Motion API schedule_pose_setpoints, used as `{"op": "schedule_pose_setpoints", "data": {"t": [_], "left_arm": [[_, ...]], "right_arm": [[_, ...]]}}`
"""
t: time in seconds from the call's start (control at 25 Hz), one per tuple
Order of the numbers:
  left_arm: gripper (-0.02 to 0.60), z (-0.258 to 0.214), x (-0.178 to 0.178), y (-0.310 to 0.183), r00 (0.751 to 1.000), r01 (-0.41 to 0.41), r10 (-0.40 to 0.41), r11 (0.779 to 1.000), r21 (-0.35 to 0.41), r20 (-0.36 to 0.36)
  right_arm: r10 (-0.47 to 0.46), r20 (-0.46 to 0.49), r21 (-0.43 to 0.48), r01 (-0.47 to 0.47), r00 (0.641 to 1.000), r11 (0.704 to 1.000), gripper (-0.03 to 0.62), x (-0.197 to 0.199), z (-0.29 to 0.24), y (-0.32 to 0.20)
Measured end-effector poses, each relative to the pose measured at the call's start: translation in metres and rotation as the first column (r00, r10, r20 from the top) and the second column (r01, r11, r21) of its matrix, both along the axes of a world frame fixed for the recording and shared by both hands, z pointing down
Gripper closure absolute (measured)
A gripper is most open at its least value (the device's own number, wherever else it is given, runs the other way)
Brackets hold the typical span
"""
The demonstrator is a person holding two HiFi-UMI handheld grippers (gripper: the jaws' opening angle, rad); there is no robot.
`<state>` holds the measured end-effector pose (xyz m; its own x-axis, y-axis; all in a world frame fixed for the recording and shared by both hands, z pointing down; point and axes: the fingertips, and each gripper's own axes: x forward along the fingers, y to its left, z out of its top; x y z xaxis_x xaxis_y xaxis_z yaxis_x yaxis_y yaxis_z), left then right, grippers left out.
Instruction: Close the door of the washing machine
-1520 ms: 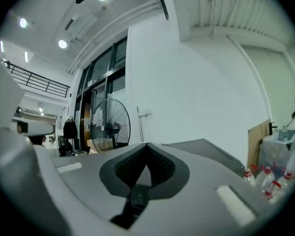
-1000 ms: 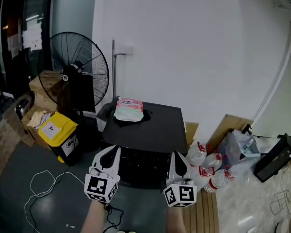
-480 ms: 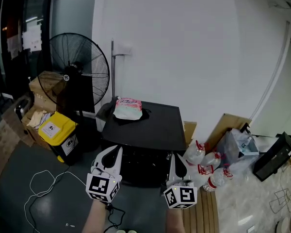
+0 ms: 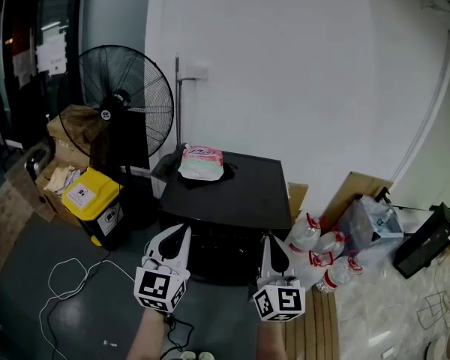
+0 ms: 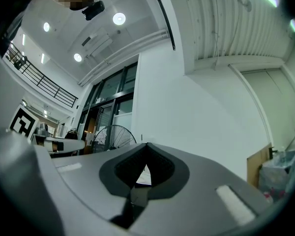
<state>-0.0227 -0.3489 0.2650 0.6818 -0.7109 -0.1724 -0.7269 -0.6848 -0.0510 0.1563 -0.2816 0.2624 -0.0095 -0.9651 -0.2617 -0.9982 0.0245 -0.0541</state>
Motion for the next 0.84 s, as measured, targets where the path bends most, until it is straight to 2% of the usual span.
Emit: {"op": "schedule_pose_setpoints", "data": {"t": [0.84], "left_arm": [[0.574, 0.0069, -0.0069, 0.0003, 1.0, 0.008, -0.008, 1.0, -0.016, 0.005]], "right_arm": [[0.004, 0.01, -0.018, -0.004, 1.0, 1.0, 0.583, -0.0039, 0.0076, 0.0025]]}}
